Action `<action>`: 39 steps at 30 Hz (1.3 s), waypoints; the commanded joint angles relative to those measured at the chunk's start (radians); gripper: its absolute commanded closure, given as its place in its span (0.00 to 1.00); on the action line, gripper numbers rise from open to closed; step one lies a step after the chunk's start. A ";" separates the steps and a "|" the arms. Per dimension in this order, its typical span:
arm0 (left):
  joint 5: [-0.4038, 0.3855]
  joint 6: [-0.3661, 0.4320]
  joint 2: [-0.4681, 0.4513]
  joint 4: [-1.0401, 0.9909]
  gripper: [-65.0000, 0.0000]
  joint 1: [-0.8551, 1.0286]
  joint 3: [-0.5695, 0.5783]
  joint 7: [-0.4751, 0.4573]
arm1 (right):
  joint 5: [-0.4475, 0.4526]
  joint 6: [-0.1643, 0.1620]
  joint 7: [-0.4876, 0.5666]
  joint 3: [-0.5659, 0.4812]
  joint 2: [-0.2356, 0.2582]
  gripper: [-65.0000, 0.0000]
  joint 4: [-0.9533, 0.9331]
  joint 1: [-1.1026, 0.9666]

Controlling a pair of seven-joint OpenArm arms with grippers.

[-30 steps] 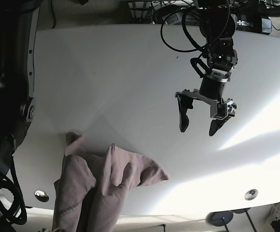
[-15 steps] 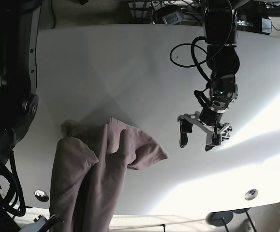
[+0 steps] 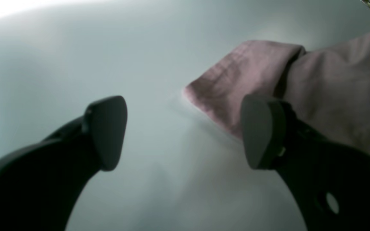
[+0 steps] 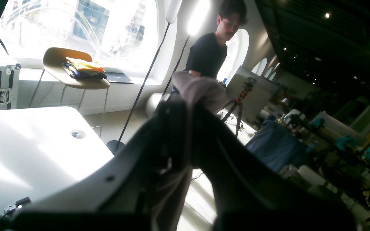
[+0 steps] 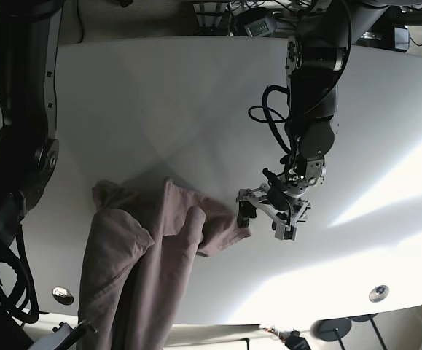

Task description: Fold the T-shirt properly

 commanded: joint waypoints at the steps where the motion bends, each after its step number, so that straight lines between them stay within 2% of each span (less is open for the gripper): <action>1: -0.014 -0.005 0.019 -0.066 0.20 -0.062 0.000 -0.028 | 0.006 -0.006 0.035 0.006 0.002 0.97 0.004 0.037; 13: -0.015 -0.005 0.125 -0.345 0.20 -0.180 -0.006 -0.031 | 0.006 -0.006 0.035 0.010 0.002 0.97 0.005 0.034; 18: -0.015 -0.005 0.135 -0.361 0.21 -0.181 -0.008 -0.031 | 0.006 -0.006 0.035 0.010 0.002 0.97 0.008 0.009; 19: -0.015 -0.004 0.137 -0.361 0.26 -0.180 -0.008 -0.031 | 0.006 -0.006 0.035 0.010 0.002 0.97 0.008 0.007; 20: -0.012 -0.001 0.137 -0.362 0.36 -0.180 -0.003 -0.031 | 0.006 -0.006 0.035 0.010 0.002 0.97 0.008 0.006; 23: -0.005 0.001 0.131 -0.362 0.77 -0.180 0.000 -0.031 | 0.006 -0.006 0.037 0.012 0.004 0.97 0.008 0.004; 25: -0.006 0.001 0.106 -0.362 0.84 -0.180 0.000 -0.031 | 0.006 -0.006 0.037 0.015 0.004 0.97 0.008 0.004; 27: -0.014 0.001 0.085 -0.361 0.96 -0.180 -0.006 -0.030 | 0.006 -0.006 0.037 0.042 0.004 0.97 0.008 0.003; 28: -0.014 0.001 0.077 -0.361 1.00 -0.180 -0.006 -0.028 | 0.006 -0.006 0.037 0.052 0.004 0.97 0.008 0.003; 31: -0.034 -0.004 0.045 -0.352 1.00 -0.185 -0.045 -0.025 | 0.000 -0.008 0.037 0.052 0.007 0.97 0.005 0.007; 35: -0.083 -0.005 -0.035 -0.189 1.00 -0.178 -0.074 0.131 | -0.003 -0.015 0.037 0.053 0.033 0.97 -0.005 0.001; 39: -0.146 -0.005 -0.115 0.037 1.00 -0.128 -0.074 0.265 | -0.005 -0.018 0.040 0.064 0.059 0.97 -0.097 -0.014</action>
